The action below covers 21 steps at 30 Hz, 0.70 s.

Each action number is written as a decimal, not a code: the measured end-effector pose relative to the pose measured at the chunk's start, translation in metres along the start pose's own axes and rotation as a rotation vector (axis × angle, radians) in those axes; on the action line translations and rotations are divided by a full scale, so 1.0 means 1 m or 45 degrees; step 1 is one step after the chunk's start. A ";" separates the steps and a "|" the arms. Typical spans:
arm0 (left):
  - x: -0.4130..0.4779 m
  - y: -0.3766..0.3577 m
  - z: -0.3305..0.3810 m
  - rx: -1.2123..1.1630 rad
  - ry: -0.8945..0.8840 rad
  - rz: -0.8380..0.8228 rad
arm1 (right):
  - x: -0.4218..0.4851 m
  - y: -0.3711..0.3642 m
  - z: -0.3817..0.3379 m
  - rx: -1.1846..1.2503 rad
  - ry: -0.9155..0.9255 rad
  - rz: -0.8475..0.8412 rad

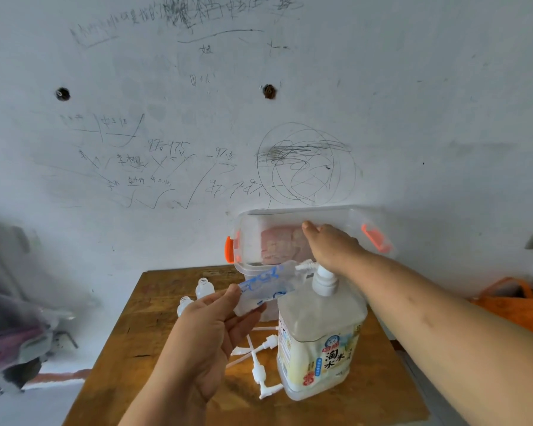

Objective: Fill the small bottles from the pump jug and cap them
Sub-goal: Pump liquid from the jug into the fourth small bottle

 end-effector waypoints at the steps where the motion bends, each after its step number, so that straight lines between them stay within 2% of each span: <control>1: -0.001 -0.001 0.001 0.001 -0.006 -0.006 | 0.000 0.004 -0.001 0.062 -0.017 -0.005; 3: -0.002 -0.002 0.004 0.000 -0.023 -0.017 | 0.002 0.010 -0.002 0.118 -0.027 0.039; 7: 0.001 -0.002 0.006 -0.011 -0.056 -0.029 | 0.000 0.009 -0.003 0.002 0.018 0.017; 13: 0.009 -0.002 0.004 -0.041 -0.037 -0.019 | 0.013 -0.001 0.000 0.040 -0.024 0.053; 21: 0.013 -0.006 0.004 -0.024 0.001 0.039 | 0.008 -0.011 0.004 -0.045 0.045 0.080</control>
Point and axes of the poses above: each hand's wrist, its own x-axis towards the middle knuckle, its own y-axis out of the back of the hand, z = x × y, the point moved 1 cm from there along x, towards the middle knuckle, and after that the axes turned 13 degrees about -y, right-handed, at the moved point
